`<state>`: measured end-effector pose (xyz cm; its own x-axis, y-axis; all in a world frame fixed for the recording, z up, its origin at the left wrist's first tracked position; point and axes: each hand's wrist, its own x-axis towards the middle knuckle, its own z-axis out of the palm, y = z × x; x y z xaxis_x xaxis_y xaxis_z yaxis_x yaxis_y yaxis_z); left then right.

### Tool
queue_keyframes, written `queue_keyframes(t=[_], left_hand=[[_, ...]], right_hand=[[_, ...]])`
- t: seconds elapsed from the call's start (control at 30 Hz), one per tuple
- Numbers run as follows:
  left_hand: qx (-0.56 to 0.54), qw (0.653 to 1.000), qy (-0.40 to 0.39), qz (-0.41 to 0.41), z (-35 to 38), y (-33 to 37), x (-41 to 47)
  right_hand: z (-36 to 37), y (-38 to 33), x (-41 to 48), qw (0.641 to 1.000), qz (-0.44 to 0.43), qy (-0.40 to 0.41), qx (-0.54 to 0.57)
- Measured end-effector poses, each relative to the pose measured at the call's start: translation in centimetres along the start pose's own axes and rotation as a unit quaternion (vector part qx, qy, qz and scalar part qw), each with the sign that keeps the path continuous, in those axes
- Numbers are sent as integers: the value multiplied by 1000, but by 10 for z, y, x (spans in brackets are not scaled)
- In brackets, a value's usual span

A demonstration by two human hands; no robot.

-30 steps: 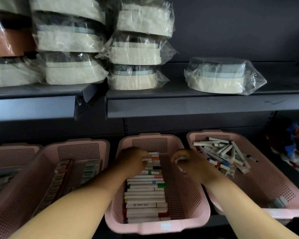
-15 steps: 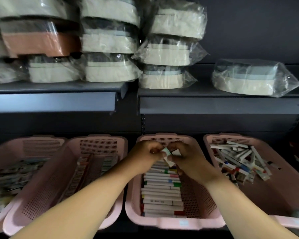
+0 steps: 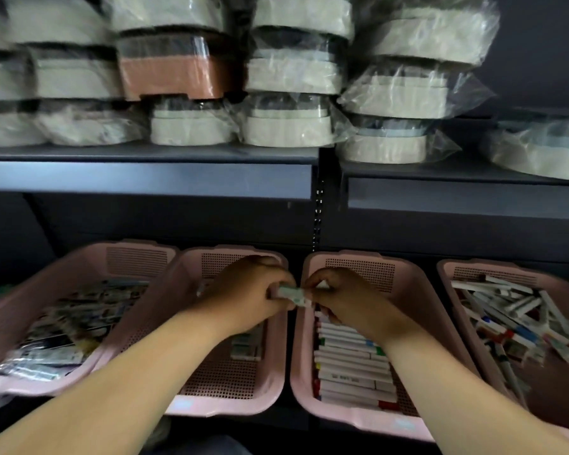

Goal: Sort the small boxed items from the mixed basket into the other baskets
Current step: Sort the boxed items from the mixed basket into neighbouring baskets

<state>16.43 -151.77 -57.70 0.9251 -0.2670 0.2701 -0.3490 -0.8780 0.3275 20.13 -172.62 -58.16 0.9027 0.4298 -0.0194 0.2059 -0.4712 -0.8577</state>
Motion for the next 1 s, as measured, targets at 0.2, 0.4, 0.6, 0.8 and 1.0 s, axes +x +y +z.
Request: queue_keyframes(t=[0.2,0.4,0.6,0.8,1.0], left_hand=[[90,976,-173,-98,-6,-37,-39],[87,960,-244,-106,12,-42,-55],[112,962,-225,-107,28,-40,-56],[80,963,-241,-90,34,-40,-58],[95,960,-252,-78,38,-43,-57]], right_hand=[[23,12,12,1000,22,1,-13],[27,25,13,999,33,9,-27],[28,31,11,998,42,11,-49],[25,33,8,998,50,17,-26],[25,33,4,998,62,5,-17]])
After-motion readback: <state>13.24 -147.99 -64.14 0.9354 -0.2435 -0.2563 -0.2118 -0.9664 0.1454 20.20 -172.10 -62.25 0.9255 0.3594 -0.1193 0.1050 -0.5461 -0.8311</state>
